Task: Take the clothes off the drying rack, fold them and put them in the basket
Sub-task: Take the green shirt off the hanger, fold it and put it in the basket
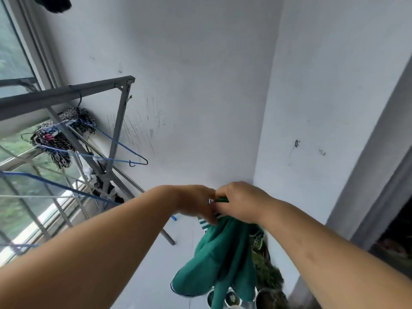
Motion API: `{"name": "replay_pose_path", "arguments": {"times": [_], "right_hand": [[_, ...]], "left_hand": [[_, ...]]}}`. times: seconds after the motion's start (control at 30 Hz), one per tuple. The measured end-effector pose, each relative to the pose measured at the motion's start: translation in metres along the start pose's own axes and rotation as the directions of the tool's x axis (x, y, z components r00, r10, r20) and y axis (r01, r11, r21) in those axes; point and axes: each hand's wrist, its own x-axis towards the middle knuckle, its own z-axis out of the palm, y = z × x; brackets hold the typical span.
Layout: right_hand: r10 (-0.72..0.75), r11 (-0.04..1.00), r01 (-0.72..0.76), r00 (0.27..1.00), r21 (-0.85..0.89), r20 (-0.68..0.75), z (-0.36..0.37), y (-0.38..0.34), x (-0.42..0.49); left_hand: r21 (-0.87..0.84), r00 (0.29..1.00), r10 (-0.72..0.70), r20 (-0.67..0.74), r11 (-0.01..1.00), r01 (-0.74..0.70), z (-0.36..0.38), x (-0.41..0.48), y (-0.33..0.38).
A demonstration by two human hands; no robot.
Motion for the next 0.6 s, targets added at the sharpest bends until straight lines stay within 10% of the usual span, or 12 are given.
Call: {"name": "replay_pose_path", "arguments": {"times": [0.33, 0.6], "right_hand": [[0.187, 0.952, -0.076, 0.912, 0.298, -0.364, -0.017, 0.089, -0.156], [0.376, 0.866, -0.325, 0.924, 0.381, -0.067, 0.020, 0.134, -0.250]], "left_hand": [[-0.653, 0.966, -0.035, -0.255, 0.743, -0.145, 0.112, -0.034, 0.137], [-0.871, 0.977, -0.102, -0.186, 0.477, -0.117, 0.204, -0.064, 0.180]]}}
